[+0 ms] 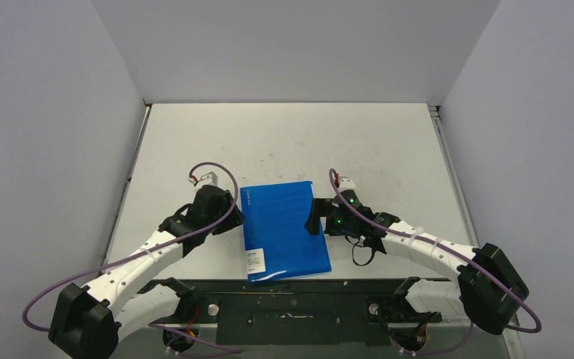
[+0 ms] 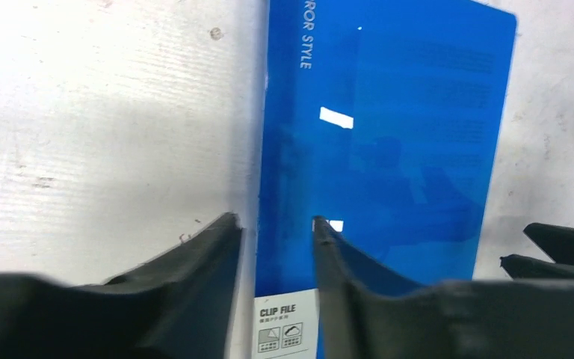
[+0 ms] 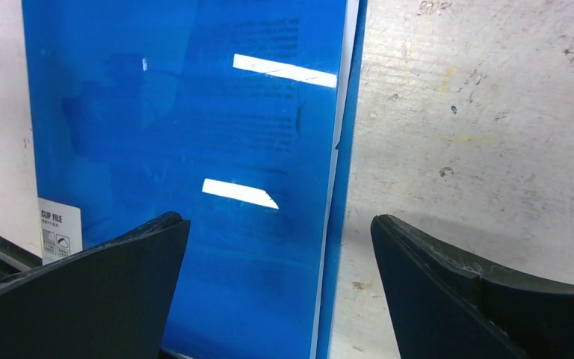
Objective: Put the files into the folder
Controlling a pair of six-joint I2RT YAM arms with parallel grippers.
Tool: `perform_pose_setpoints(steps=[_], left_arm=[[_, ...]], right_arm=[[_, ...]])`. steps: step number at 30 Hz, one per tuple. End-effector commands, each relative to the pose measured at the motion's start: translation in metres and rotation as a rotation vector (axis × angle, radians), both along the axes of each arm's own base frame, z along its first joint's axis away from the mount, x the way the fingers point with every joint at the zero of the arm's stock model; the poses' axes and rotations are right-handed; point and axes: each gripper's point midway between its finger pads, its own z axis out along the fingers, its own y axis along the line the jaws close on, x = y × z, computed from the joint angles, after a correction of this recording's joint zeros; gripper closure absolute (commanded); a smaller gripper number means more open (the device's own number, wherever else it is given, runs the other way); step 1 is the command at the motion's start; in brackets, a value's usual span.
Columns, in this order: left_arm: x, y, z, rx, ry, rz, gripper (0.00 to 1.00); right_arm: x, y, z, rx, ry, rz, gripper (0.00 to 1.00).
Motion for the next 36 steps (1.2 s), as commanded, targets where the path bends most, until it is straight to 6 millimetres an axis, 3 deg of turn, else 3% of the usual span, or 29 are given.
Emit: perform_pose_setpoints(steps=[1,5,14,29,36], left_arm=[[0.010,0.012,-0.008,0.056,0.006,0.067,0.86],[0.012,0.020,-0.031,0.136,0.062,0.088,1.00],[0.012,0.009,-0.065,0.182,0.170,0.035,1.00],[0.026,-0.028,-0.064,0.307,0.155,-0.083,1.00],[0.031,-0.055,-0.062,0.327,0.131,-0.131,1.00]], right_arm=[[0.020,0.021,0.016,0.066,-0.054,-0.010,0.02],[0.019,0.026,0.008,0.072,-0.030,-0.005,0.02],[0.014,0.028,-0.012,0.066,0.016,-0.005,0.01],[-0.004,0.023,-0.042,0.060,0.073,-0.010,0.00],[-0.019,0.021,-0.050,0.084,0.100,-0.014,0.00]])
